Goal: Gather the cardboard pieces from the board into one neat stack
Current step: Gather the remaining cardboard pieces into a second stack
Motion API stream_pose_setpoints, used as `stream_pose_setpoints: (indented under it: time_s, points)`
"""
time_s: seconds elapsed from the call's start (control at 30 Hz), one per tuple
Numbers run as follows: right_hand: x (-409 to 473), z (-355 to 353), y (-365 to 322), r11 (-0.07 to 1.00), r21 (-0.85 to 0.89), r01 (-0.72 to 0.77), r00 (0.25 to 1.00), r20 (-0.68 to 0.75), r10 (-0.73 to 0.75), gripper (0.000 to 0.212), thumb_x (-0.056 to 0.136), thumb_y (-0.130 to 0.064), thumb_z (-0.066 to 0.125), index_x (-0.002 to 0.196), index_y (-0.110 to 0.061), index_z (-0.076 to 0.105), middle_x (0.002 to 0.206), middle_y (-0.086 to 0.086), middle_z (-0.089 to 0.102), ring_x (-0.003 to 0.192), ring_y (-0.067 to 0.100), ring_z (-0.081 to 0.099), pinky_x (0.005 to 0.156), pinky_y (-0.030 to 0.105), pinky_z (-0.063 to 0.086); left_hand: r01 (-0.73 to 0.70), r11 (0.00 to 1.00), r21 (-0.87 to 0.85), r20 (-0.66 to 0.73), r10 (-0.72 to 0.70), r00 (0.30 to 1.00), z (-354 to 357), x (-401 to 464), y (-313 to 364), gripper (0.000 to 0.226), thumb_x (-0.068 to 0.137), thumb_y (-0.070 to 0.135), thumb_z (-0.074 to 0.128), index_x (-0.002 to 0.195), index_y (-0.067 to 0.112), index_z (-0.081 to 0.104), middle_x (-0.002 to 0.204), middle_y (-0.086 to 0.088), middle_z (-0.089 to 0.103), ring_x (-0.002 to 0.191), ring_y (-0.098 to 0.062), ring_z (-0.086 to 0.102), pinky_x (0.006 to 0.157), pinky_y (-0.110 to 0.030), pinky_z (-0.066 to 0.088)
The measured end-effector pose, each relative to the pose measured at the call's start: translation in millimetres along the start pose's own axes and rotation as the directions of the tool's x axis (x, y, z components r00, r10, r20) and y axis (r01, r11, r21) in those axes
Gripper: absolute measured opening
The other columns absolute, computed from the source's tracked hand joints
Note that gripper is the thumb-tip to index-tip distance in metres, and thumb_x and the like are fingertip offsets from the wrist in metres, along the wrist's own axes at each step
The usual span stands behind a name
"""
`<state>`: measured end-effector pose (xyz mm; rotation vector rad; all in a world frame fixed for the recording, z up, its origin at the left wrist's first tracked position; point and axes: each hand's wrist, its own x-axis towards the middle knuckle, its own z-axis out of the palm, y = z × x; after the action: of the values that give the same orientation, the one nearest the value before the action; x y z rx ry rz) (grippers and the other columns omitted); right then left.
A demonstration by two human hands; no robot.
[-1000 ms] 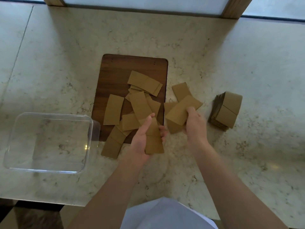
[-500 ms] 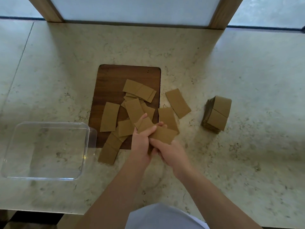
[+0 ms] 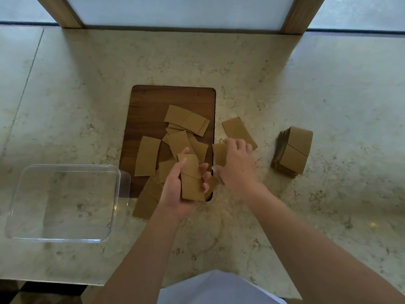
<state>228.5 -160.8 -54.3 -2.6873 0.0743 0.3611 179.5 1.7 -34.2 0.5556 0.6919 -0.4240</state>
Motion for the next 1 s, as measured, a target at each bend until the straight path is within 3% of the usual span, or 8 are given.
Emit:
stream_pose_setpoints:
  time_s: [0.13, 0.27, 0.37, 0.47, 0.6, 0.7, 0.8, 1.0]
  points:
    - [36, -18, 7, 0.923, -0.197, 0.329, 0.884, 0.408, -0.228, 0.107, 0.075, -0.02, 0.085, 0.158, -0.045, 0.021, 0.167, -0.006, 0.02, 0.146, 0.032, 0.015, 0.113, 0.06, 0.026, 0.084, 0.995, 0.06, 0.021, -0.085, 0.996, -5, -1, -5, 0.036, 0.104, 0.04, 0.05, 0.138, 0.036, 0.062, 0.111, -0.02, 0.072, 0.083, -0.031, 0.069, 0.063, -0.035, 0.053]
    - [47, -29, 18, 0.769, -0.417, 0.485, 0.839, 0.471, -0.273, 0.123, 0.058, -0.046, 0.095, 0.156, -0.037, 0.022, 0.147, 0.004, 0.038, 0.132, 0.033, 0.031, 0.105, 0.052, 0.033, 0.099, 0.989, 0.106, 0.01, -0.101, 0.995, -11, -3, -6, 0.038, 0.106, 0.043, 0.049, 0.142, 0.033, 0.059, 0.108, -0.019, 0.071, 0.081, -0.03, 0.068, 0.062, -0.035, 0.052]
    - [38, -35, 16, 0.75, -0.461, 0.475, 0.827, 0.525, -0.2, 0.102, 0.06, -0.054, 0.092, 0.144, -0.029, 0.037, 0.129, 0.006, 0.049, 0.122, 0.031, 0.043, 0.098, 0.048, 0.037, 0.083, 0.992, 0.096, 0.019, -0.085, 0.996, -12, -3, -5, 0.036, 0.105, 0.045, 0.051, 0.138, 0.035, 0.063, 0.107, -0.018, 0.072, 0.081, -0.03, 0.069, 0.063, -0.035, 0.052]
    - [22, -52, 13, 0.874, -0.317, 0.368, 0.792, 0.6, -0.116, 0.038, 0.081, -0.045, 0.081, 0.103, -0.022, 0.059, 0.1, -0.002, 0.061, 0.102, 0.026, 0.062, 0.08, 0.039, 0.05, 0.044, 0.992, 0.115, 0.016, -0.046, 0.999, -14, -2, -4, 0.036, 0.105, 0.047, 0.047, 0.135, 0.038, 0.064, 0.107, -0.017, 0.074, 0.084, -0.031, 0.072, 0.064, -0.037, 0.055]
    - [-11, -82, 25, 0.993, 0.119, -0.026, 0.92, 0.392, -0.023, 0.021, 0.096, -0.044, 0.066, 0.086, -0.025, 0.068, 0.078, -0.006, 0.068, 0.065, 0.011, 0.066, 0.053, 0.025, 0.05, -0.018, 0.992, 0.126, -0.025, 0.021, 0.999, -20, -2, -3, 0.038, 0.106, 0.051, 0.041, 0.129, 0.037, 0.068, 0.11, -0.018, 0.074, 0.09, -0.033, 0.074, 0.067, -0.038, 0.058]
    - [-38, -94, 16, 0.754, 0.587, -0.296, 0.953, 0.239, 0.188, 0.017, 0.099, -0.039, 0.065, 0.093, -0.023, 0.067, 0.078, -0.002, 0.073, 0.05, 0.003, 0.064, 0.044, 0.016, 0.046, -0.049, 0.99, 0.13, -0.063, 0.058, 0.996, -15, -2, -8, 0.047, 0.099, 0.064, 0.041, 0.129, 0.038, 0.066, 0.109, -0.015, 0.075, 0.097, -0.033, 0.075, 0.071, -0.04, 0.061]
    - [-60, -79, -5, 0.507, 0.715, -0.482, 0.876, 0.411, 0.254, 0.015, 0.099, -0.03, 0.067, 0.1, -0.016, 0.067, 0.081, 0.001, 0.077, 0.057, 0.011, 0.071, 0.045, 0.021, 0.05, -0.084, 0.983, 0.165, -0.051, 0.093, 0.994, -7, 0, -17, 0.062, 0.088, 0.071, 0.042, 0.138, 0.039, 0.058, 0.122, -0.01, 0.076, 0.113, -0.032, 0.073, 0.082, -0.045, 0.062]
    - [-80, -39, -26, 0.488, 0.678, -0.55, 0.831, 0.505, 0.235, 0.02, 0.1, -0.03, 0.066, 0.088, -0.014, 0.064, 0.079, 0.006, 0.079, 0.06, 0.015, 0.073, 0.044, 0.021, 0.049, -0.068, 0.973, 0.219, -0.011, 0.072, 0.997, 12, -3, -22, 0.063, 0.09, 0.034, 0.069, 0.146, 0.015, 0.049, 0.123, -0.025, 0.067, 0.108, -0.037, 0.071, 0.085, -0.054, 0.062]
